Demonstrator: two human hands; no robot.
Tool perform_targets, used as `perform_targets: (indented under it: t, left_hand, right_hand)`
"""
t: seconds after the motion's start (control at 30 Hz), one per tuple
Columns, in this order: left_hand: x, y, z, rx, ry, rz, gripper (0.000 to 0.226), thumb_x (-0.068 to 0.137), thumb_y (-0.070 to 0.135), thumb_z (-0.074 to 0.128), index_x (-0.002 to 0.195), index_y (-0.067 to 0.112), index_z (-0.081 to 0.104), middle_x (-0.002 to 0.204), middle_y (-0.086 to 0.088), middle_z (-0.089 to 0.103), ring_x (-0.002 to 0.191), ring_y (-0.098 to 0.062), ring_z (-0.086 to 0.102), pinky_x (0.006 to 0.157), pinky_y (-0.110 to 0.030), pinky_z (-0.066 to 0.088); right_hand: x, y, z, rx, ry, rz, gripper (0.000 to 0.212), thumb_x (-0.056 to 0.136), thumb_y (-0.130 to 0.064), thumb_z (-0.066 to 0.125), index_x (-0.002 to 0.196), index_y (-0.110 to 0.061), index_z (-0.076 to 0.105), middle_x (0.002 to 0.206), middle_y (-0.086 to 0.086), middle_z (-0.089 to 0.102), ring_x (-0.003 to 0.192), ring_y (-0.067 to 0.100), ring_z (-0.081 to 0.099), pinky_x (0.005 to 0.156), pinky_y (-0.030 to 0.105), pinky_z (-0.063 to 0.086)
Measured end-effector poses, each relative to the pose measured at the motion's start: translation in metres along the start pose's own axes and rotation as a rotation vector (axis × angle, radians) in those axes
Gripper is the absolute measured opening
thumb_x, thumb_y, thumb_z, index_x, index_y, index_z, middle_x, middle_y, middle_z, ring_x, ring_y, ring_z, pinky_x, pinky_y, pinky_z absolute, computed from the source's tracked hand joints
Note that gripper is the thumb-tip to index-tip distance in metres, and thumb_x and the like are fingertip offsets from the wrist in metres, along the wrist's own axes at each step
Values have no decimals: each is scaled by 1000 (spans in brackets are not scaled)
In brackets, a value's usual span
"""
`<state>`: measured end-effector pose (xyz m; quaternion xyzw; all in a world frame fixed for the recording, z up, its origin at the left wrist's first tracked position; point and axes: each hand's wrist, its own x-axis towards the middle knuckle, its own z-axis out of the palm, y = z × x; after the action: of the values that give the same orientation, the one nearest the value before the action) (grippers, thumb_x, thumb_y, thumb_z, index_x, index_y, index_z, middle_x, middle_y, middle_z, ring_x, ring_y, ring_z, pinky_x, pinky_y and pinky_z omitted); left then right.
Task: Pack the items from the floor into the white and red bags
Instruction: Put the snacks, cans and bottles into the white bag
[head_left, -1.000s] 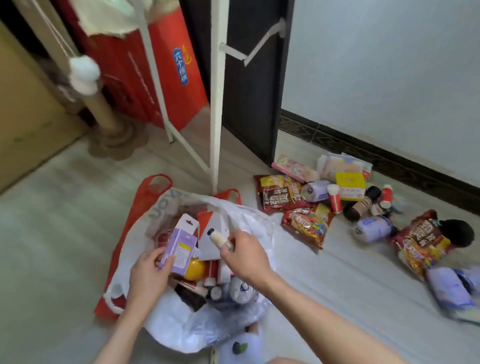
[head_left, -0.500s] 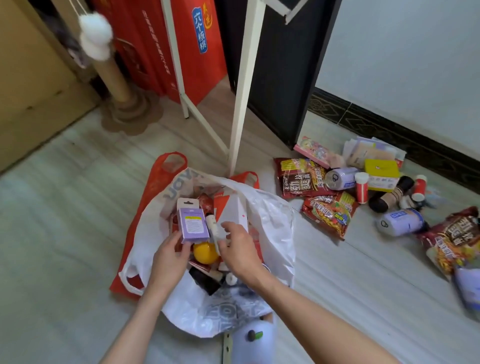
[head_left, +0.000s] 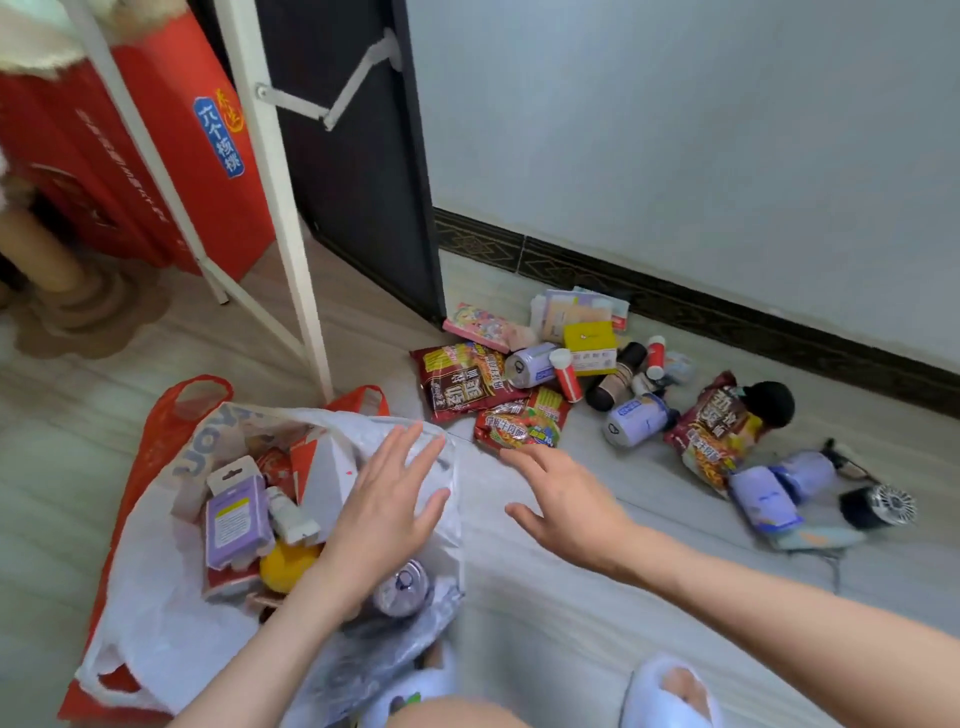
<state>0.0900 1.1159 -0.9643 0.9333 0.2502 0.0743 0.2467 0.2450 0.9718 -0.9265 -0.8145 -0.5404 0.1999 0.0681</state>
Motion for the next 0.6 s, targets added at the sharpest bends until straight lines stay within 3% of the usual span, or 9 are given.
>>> perform_targets:
  t: [0.17,0.27,0.37,0.6]
  left_hand:
    - [58,60,42,64,-123,257,60,84,45,33,135,16,43,143,-12,42,133,-33,37,101,-51,39]
    - [98,84,71,169,-183,427,51,82,32,54,129,14,48,137,-14,48,125,-33,47,95,-48,45]
    - [132,99,102,222,-251,493,57,77,21,67,129,10,48,134,-18,49,122,-36,49,93,-47,47]
    - [183,123,182,341,-278,559,72,63,20,81,125,9,44,123,-22,57,109,-40,58,83,-49,50]
  right_hand:
    - [-46,105,-25,-164,89,108,54,86,-30,57,134,-11,42,133,12,49,124,33,45,103,40,36]
    - [-69,168,-21,-106,153,338,56,87,-28,57,138,-11,38,138,10,45,128,30,41,105,38,34]
    - [-85,226,-1,-16,216,554,53,84,-23,60,132,-7,44,131,13,51,121,33,46,96,41,42]
    - [-94,307,57,47,228,926,52,88,-28,55,131,-4,40,126,18,48,115,36,45,88,42,41]
